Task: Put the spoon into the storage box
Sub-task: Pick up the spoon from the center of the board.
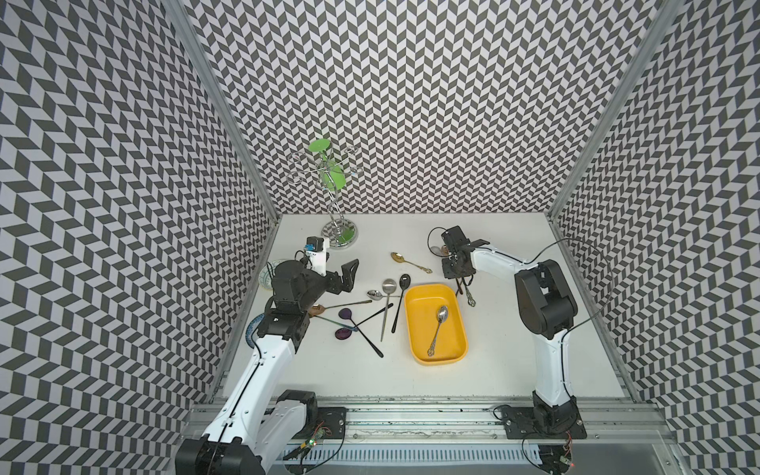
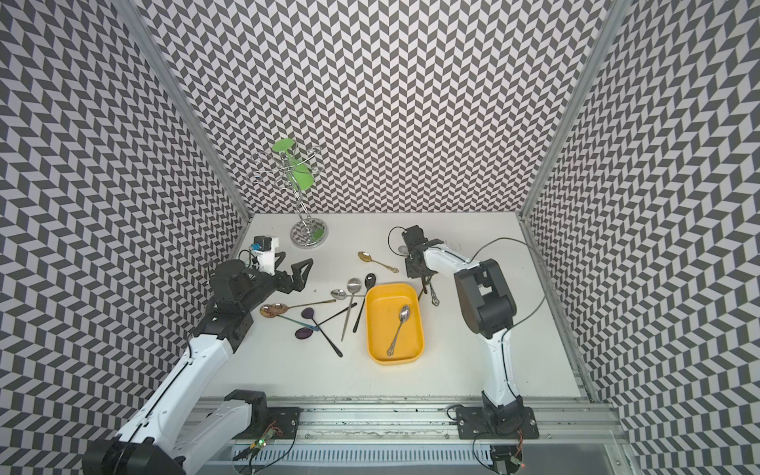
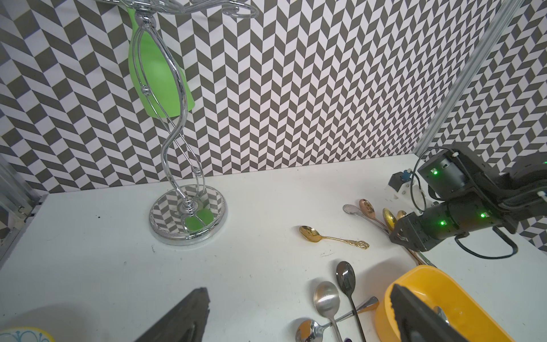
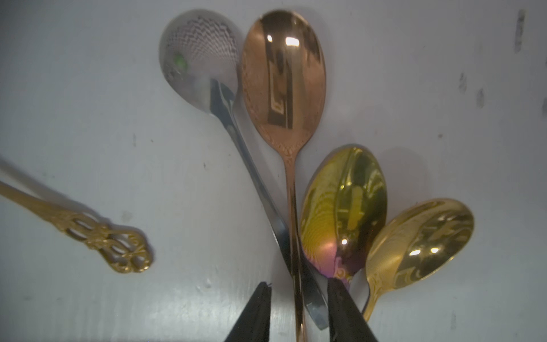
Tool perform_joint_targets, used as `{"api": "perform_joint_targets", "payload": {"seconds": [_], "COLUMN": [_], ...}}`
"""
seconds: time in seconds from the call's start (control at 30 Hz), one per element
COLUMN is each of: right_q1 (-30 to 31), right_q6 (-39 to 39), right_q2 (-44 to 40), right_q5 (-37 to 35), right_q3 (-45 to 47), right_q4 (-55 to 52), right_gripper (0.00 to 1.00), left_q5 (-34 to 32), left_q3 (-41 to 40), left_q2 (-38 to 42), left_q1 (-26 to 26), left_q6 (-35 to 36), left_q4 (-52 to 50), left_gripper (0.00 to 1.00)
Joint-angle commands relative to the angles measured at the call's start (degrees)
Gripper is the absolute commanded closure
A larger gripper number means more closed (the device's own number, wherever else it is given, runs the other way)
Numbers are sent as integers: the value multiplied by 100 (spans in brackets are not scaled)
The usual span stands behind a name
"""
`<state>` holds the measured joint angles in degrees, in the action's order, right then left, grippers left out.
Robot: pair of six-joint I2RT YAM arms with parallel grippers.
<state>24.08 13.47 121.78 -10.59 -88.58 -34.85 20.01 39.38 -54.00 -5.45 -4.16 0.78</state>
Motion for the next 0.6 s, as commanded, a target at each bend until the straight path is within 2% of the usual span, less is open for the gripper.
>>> {"api": "perform_joint_targets", "payload": {"seconds": [0.0,0.4,0.57], "right_q1": [-7,-10,-8], "right_q6": [12,28,14], "right_q2": [-144,-220,-318], "right_q5": [10,-71,-307], "right_q3": [188,574,690], "right_q4": [75,215,193], "right_gripper": [65,79,91], "left_q5": [40,37,13], "left_q3": [44,50,109], "left_q2": [33,62,21], "left_q1": [50,45,41], "left_q6": [-14,-54,-71], "left_q4": [29,19,-33], "left_gripper": [0,0,0]}}
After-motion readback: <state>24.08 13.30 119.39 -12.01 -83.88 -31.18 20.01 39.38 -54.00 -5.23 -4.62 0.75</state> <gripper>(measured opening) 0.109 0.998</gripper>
